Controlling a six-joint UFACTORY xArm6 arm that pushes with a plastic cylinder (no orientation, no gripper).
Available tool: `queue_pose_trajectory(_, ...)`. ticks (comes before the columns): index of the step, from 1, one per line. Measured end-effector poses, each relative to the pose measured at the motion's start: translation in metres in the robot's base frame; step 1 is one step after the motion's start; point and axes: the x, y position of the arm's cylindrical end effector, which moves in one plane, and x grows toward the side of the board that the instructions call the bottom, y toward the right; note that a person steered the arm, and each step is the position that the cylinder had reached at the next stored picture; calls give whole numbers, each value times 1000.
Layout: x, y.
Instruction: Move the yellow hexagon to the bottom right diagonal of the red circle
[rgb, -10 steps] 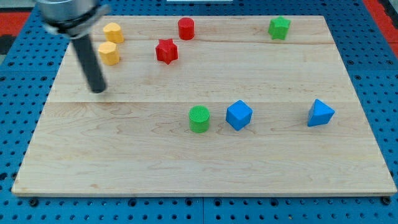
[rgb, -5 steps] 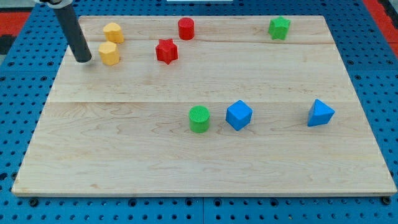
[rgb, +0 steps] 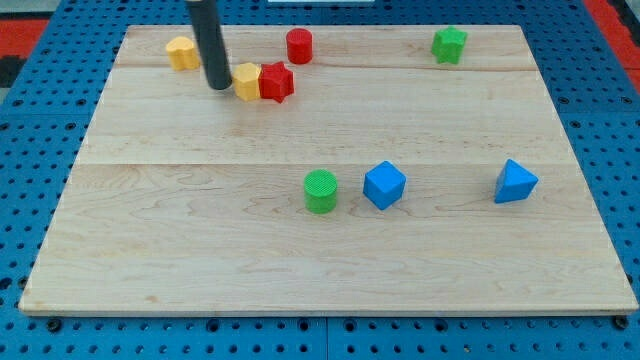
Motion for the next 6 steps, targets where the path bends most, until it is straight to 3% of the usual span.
queue_pose_trajectory(1,-9,11)
queue_pose_trajectory(3,24,108)
queue_pose_trajectory(6,3,105)
